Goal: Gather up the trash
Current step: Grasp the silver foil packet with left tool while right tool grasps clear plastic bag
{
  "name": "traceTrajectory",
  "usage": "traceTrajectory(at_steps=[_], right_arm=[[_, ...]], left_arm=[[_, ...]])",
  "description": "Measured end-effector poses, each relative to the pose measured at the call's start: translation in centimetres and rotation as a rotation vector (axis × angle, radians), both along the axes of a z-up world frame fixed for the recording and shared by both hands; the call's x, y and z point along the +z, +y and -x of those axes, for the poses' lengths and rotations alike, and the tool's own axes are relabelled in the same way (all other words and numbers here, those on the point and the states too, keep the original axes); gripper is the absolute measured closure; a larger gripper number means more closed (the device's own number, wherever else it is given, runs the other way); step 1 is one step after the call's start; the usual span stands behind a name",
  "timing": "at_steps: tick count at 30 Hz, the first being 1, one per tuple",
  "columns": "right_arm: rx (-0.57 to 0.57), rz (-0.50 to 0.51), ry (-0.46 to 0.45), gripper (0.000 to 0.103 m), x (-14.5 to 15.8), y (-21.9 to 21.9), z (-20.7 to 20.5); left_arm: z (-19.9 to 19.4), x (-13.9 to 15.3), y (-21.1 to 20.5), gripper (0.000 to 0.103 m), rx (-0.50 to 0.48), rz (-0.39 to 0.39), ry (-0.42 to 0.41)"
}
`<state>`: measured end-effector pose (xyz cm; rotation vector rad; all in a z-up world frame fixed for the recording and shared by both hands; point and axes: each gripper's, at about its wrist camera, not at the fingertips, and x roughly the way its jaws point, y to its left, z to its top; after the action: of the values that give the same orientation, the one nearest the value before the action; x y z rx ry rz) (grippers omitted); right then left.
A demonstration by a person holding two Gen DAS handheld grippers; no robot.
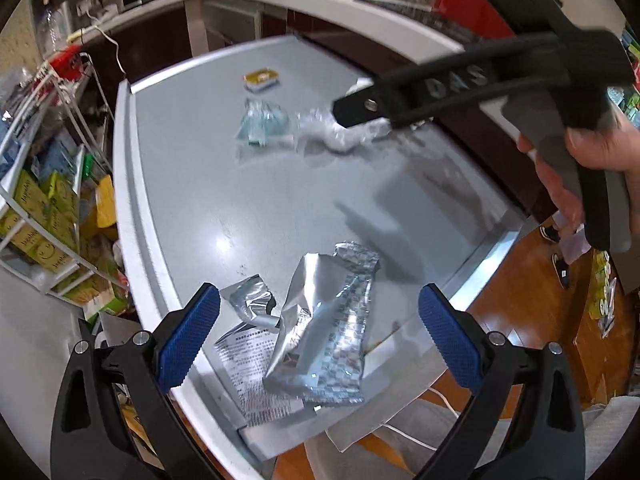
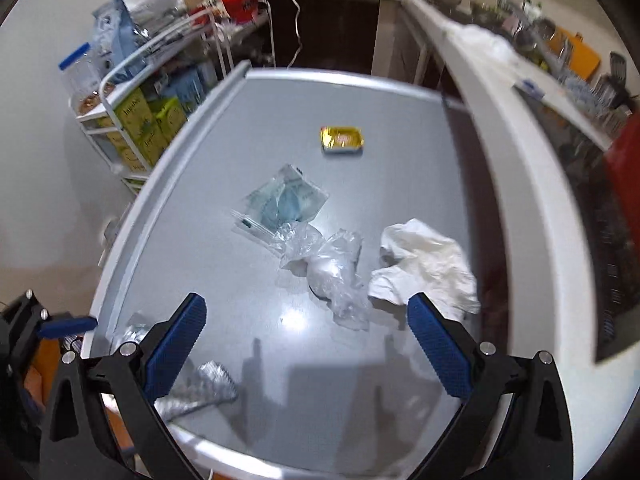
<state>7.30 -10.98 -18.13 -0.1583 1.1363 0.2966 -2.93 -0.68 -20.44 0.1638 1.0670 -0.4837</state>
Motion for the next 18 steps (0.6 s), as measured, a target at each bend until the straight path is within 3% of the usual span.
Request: traceTrajectory(at_steps=[5,7,9,14,17,18], right_arm=[[0.012,-0.008,0.047,0.007,-2.0,0.7,-2.0],[0.005,-0.015,0.079,0.012,-2.9,0.6,-2.8],[0.001,-0.01,0.1,0.018,-3.6,0.5,-3.3],[0.01,0.006,0.146,0.024,-5.3,0.3,-3.9],[0.001,-0.035,0.186,0.046,-6.2,-0.1,-4.1],[0.0,-0.049,0.194,0.05,-6.4,-0.3,-4.2]], left_arm=[[-1.2,-1.4,-0.2,0.003,0.002,-0.02,0.016],[-1.4,-1.7,-0.4,0.005,-0.008,-0.025,0.013],[-1.7,-2.1,-0.7,0.018,-0.025,-0.028,0.02],[-2.4,-3.0,-1.2,0.038,-0.041,-0.017,0.07],[-2.5,-2.9,-1.0,0.061,-0.048,0.017,0.082],[-2.6,-2.8,-1.1,0.065,-0.053,0.021,0.083]])
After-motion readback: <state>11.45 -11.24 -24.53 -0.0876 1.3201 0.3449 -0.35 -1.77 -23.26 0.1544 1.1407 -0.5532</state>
